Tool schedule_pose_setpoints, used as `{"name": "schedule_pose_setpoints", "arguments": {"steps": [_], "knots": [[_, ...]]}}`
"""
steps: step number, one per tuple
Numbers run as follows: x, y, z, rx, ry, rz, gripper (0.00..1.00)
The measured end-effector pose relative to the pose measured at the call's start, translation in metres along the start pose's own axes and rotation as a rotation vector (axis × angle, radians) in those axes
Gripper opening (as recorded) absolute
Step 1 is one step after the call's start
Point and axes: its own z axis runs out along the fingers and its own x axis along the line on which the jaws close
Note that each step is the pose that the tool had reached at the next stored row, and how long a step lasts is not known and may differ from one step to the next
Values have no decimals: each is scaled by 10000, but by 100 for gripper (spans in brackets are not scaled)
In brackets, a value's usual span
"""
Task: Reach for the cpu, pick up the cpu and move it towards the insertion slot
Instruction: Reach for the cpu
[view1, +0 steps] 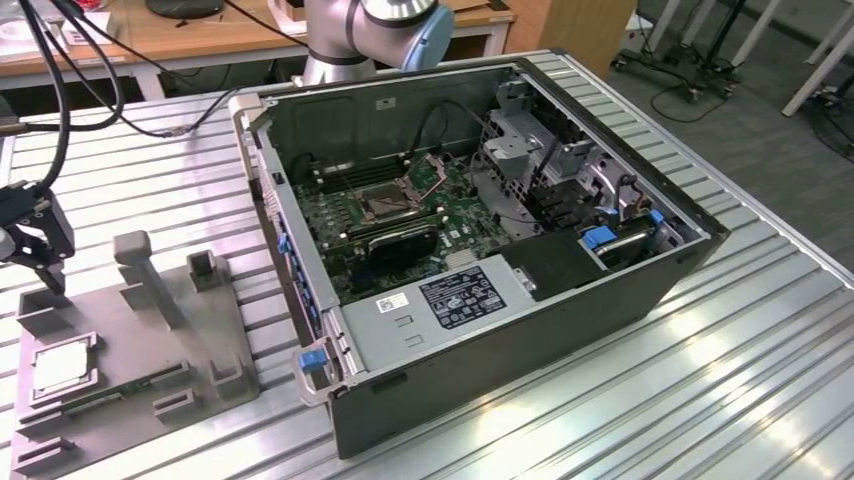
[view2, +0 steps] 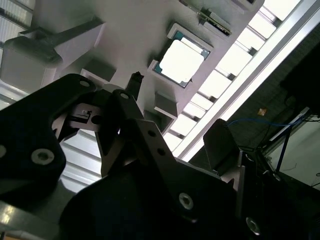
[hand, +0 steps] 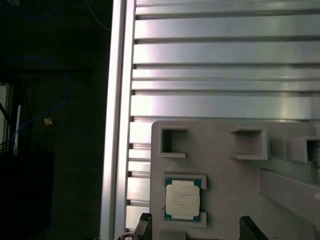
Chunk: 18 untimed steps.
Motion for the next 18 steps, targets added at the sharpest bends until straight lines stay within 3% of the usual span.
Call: {"name": "schedule_pose_setpoints", "arguments": {"steps": [18], "knots": [[1,-8,49,-2,0,1,76]]}}
